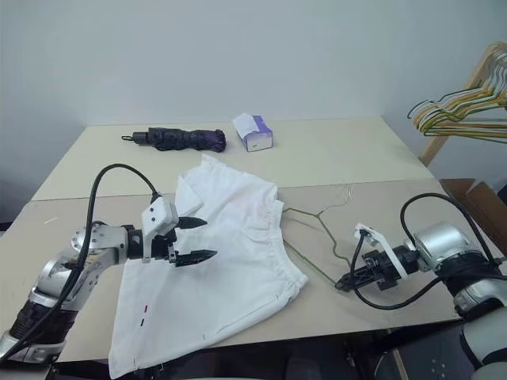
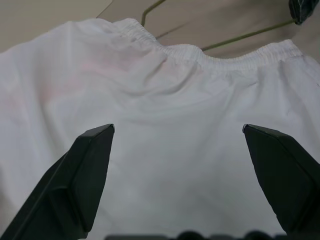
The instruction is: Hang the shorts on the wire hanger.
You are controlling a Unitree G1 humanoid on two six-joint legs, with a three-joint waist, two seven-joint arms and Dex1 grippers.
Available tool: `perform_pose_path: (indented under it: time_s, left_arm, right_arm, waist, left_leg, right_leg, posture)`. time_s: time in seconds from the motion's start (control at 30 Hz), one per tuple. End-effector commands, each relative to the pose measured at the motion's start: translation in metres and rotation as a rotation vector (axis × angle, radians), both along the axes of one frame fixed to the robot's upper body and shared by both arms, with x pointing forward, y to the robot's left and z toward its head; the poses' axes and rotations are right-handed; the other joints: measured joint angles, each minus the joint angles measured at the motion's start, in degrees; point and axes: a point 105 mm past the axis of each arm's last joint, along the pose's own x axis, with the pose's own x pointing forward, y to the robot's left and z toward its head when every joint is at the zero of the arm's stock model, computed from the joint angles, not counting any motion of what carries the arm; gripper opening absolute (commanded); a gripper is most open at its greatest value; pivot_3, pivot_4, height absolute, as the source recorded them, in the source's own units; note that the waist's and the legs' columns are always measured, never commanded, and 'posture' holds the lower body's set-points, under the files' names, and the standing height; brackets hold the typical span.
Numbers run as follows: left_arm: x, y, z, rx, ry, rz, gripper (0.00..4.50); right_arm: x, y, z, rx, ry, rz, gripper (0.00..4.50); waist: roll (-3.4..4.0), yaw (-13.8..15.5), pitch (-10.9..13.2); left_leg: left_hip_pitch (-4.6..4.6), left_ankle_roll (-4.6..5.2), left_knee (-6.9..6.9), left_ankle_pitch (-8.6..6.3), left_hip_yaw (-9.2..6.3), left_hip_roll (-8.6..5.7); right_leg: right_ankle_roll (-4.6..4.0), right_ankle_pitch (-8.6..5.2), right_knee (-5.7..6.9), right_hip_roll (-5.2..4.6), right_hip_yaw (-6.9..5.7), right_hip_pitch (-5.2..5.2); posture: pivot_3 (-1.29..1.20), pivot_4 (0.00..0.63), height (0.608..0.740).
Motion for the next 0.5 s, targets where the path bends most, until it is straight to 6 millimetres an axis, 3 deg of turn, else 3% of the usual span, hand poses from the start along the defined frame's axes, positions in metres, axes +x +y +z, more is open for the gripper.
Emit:
perform_pose_path:
  time_s: [0.03, 0.3, 0.5]
  left_arm:
    - [-0.001, -0.006, 0.007, -0.001, -0.056, -0.018, 4.46]
    - [-0.002, -0.005, 0.006, -0.008, -0.061, -0.001, 4.46]
    - [0.001, -0.009, 0.006, -0.010, -0.067, -0.009, 4.46]
  right_arm:
    - [0.020, 0.004, 0.010, 0.062, -0.021, -0.048, 0.00]
    - [0.013, 0.008, 0.008, 0.058, -0.071, 0.092, 0.00]
    - [0.037, 0.018, 0.012, 0.075, -0.118, 0.036, 0.00]
  waist:
    - [0.01, -0.1, 0.0]
    - [0.03, 0.9, 0.0]
    - [0.11, 0.1, -0.1]
  left_leg:
    - [0.03, 0.00, 0.00, 0.00, 0.01, 0.01]
    - [-0.11, 0.00, 0.00, 0.00, -0.02, 0.01]
    - [0.04, -0.01, 0.00, 0.01, 0.00, 0.02]
  right_leg:
    - [-0.01, 0.01, 0.00, 0.02, 0.01, 0.01]
    - [-0.01, 0.01, -0.01, 0.03, -0.01, -0.08]
    - [-0.04, 0.03, 0.08, 0.05, 0.01, -0.02]
  posture:
    - [0.08, 0.000, 0.740]
    - [0.09, 0.000, 0.740]
    - [0.08, 0.000, 0.740]
